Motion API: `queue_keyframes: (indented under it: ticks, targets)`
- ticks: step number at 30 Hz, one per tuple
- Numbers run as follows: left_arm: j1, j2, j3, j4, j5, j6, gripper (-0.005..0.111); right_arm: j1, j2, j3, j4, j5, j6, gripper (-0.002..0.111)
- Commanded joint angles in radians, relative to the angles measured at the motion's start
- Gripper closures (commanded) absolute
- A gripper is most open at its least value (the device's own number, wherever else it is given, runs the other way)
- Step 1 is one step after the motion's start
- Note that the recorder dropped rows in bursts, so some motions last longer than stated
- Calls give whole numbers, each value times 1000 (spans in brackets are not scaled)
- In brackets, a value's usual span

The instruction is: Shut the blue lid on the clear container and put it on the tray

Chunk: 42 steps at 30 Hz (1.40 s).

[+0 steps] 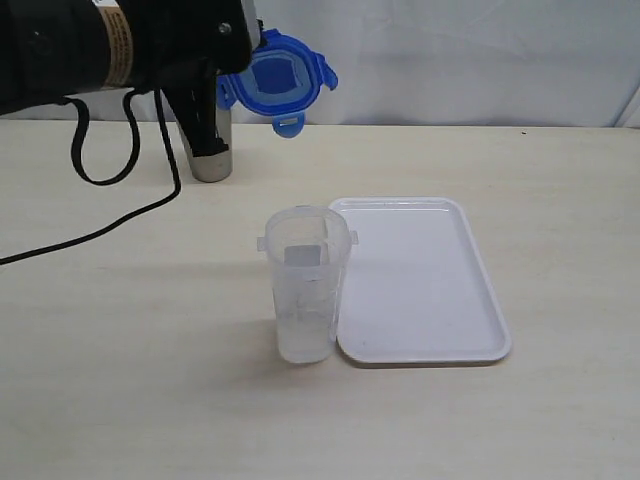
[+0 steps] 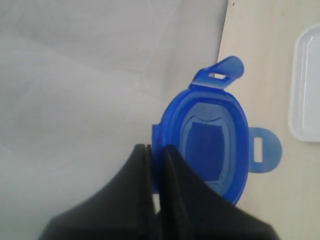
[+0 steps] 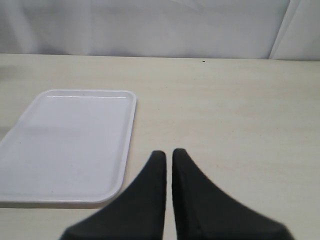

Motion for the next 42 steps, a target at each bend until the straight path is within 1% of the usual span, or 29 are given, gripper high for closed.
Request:
queue_keyframes:
  ticks: [1, 5, 7, 12, 19, 25, 33, 42]
  targets:
    - [-85, 0, -7, 18, 146, 2, 107, -6, -4, 2, -8, -5, -6, 104]
    - [-165, 0, -7, 75, 292, 2, 107, -6, -4, 2, -8, -5, -6, 104]
    - [-194, 0, -5, 88, 337, 2, 107, -6, -4, 2, -8, -5, -6, 104]
    - [-255, 0, 7, 65, 367, 2, 107, -6, -4, 2, -8, -5, -6, 104]
    - [-297, -2, 66, 74, 370, 2, 107, -6, -4, 2, -8, -5, -6, 104]
    - [-298, -2, 85, 72, 376, -4, 107, -6, -4, 2, -8, -5, -6, 104]
    - [-298, -2, 85, 38, 296, -11, 107, -6, -4, 2, -8, -5, -6, 104]
    - [-298, -2, 85, 12, 290, -11, 107, -6, -4, 2, -8, -5, -6, 104]
